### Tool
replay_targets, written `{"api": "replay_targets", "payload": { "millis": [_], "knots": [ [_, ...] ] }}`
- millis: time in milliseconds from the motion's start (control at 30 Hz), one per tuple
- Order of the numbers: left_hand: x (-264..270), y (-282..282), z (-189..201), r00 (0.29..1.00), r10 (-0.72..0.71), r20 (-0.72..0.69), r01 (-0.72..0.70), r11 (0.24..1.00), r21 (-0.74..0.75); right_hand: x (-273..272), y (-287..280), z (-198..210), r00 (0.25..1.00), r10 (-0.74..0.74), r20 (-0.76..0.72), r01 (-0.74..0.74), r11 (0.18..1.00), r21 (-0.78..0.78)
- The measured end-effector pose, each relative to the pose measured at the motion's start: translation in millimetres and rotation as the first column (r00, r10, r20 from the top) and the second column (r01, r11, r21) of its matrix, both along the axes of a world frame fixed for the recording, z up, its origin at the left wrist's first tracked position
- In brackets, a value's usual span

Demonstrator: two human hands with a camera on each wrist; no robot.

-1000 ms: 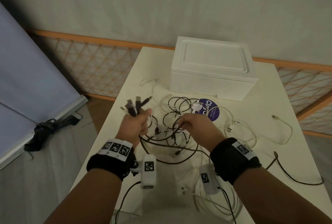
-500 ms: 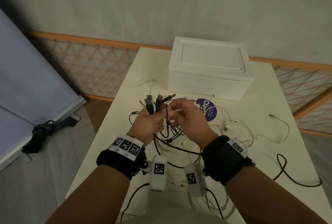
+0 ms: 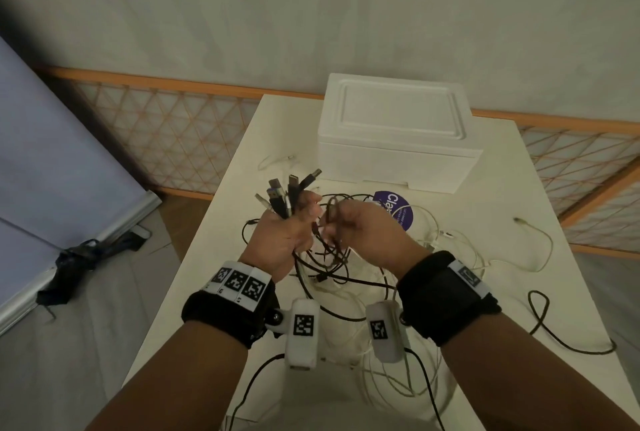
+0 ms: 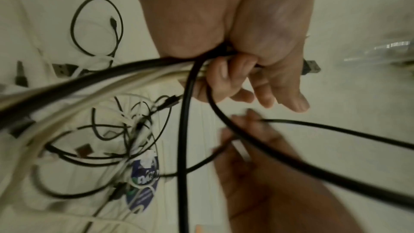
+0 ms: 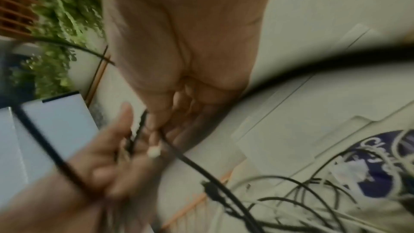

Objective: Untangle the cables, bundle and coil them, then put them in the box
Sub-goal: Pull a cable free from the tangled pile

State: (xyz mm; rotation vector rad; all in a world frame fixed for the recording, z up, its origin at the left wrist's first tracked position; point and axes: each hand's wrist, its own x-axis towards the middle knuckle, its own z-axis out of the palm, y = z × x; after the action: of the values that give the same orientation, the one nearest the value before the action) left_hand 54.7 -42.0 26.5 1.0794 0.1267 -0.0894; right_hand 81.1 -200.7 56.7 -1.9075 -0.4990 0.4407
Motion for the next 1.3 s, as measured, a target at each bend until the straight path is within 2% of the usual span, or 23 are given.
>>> {"api": "replay_targets", "payload": {
  "millis": [67,100,167,200,267,367,467,500,567,633,833,900,967,1000,1033,1067,1100,1133,1167,1200,1233,1267,1300],
  "knots": [
    [-4,-4,-5,0.997,-0.057,-0.057,0.065,0.988,0.143,3,3,7,0.989,-0.138,-0.057,0.148,0.948,0.282],
    [-6,-7,-7,0.990,-0.105,-0.094,0.125,0.963,0.237,4,4,13,0.979,-0.195,-0.058,0.203,0.910,0.360],
    [-8,-12,-10,0.978,-0.138,-0.158,0.189,0.902,0.387,7,6,20,0.957,-0.291,0.008,0.264,0.876,0.403],
    [-8,-13,-11,0.979,-0.117,-0.166,0.176,0.899,0.402,7,6,20,0.945,-0.322,0.063,0.273,0.877,0.394],
    [-4,-12,-12,0.986,-0.025,-0.163,0.082,0.931,0.356,8,3,12,0.928,-0.342,0.148,0.278,0.900,0.336],
    [0,-8,-10,0.978,0.105,-0.180,-0.052,0.959,0.278,7,3,-20,0.925,-0.341,0.168,0.323,0.938,0.123],
    [-1,-8,-7,0.971,0.148,-0.188,-0.104,0.969,0.226,2,5,-42,0.926,-0.309,0.219,0.325,0.945,-0.041],
    [-1,-9,-6,0.971,0.151,-0.184,-0.117,0.977,0.179,1,4,-45,0.943,-0.244,0.225,0.268,0.960,-0.082],
    [-1,-9,-5,0.969,0.159,-0.191,-0.145,0.986,0.088,1,4,-46,0.972,0.000,0.234,0.062,0.964,-0.257],
    [0,-10,-4,0.968,0.162,-0.190,-0.158,0.987,0.035,0,4,-45,0.940,0.194,0.281,-0.054,0.897,-0.439],
    [0,-17,-9,0.987,0.097,-0.131,-0.103,0.994,-0.038,6,8,-45,0.877,0.169,0.449,0.002,0.935,-0.355],
    [0,-17,-16,0.989,0.085,-0.120,-0.091,0.995,-0.043,6,9,-44,0.890,0.185,0.416,-0.023,0.931,-0.364],
    [-2,-17,-20,0.989,0.060,-0.132,-0.066,0.997,-0.038,7,8,-42,0.938,0.086,0.335,0.009,0.962,-0.272],
    [-1,-17,-24,0.989,0.039,-0.141,-0.039,0.999,0.004,7,7,-40,0.963,-0.017,0.269,0.063,0.984,-0.165],
    [-1,-17,-30,0.989,0.008,-0.147,0.009,0.993,0.114,6,7,-35,0.974,-0.121,0.189,0.133,0.990,-0.052],
    [0,-16,-37,0.987,-0.038,-0.157,0.082,0.954,0.288,5,7,-28,0.974,-0.204,0.094,0.200,0.978,0.053],
    [0,-15,-45,0.978,-0.095,-0.188,0.176,0.860,0.479,4,6,-20,0.967,-0.254,-0.012,0.253,0.957,0.139],
    [0,-13,-54,0.957,-0.157,-0.243,0.279,0.725,0.630,4,3,-12,0.957,-0.279,-0.081,0.289,0.938,0.192],
    [-3,-11,-63,0.934,-0.175,-0.312,0.353,0.596,0.721,4,-3,-6,0.953,-0.290,-0.082,0.301,0.929,0.214],
    [-5,-9,-70,0.922,-0.129,-0.365,0.373,0.547,0.749,5,-12,1,0.954,-0.299,-0.011,0.296,0.935,0.196],
    [-8,-6,-74,0.916,-0.044,-0.399,0.347,0.588,0.731,7,-24,4,0.946,-0.300,0.121,0.285,0.950,0.127],
    [-10,-2,-78,0.906,0.060,-0.419,0.277,0.665,0.694,11,-39,1,0.921,-0.275,0.275,0.285,0.958,0.003],
    [-11,2,-78,0.889,0.161,-0.428,0.179,0.738,0.650,15,-58,-6,0.887,-0.224,0.404,0.315,0.933,-0.175]
  ]
}}
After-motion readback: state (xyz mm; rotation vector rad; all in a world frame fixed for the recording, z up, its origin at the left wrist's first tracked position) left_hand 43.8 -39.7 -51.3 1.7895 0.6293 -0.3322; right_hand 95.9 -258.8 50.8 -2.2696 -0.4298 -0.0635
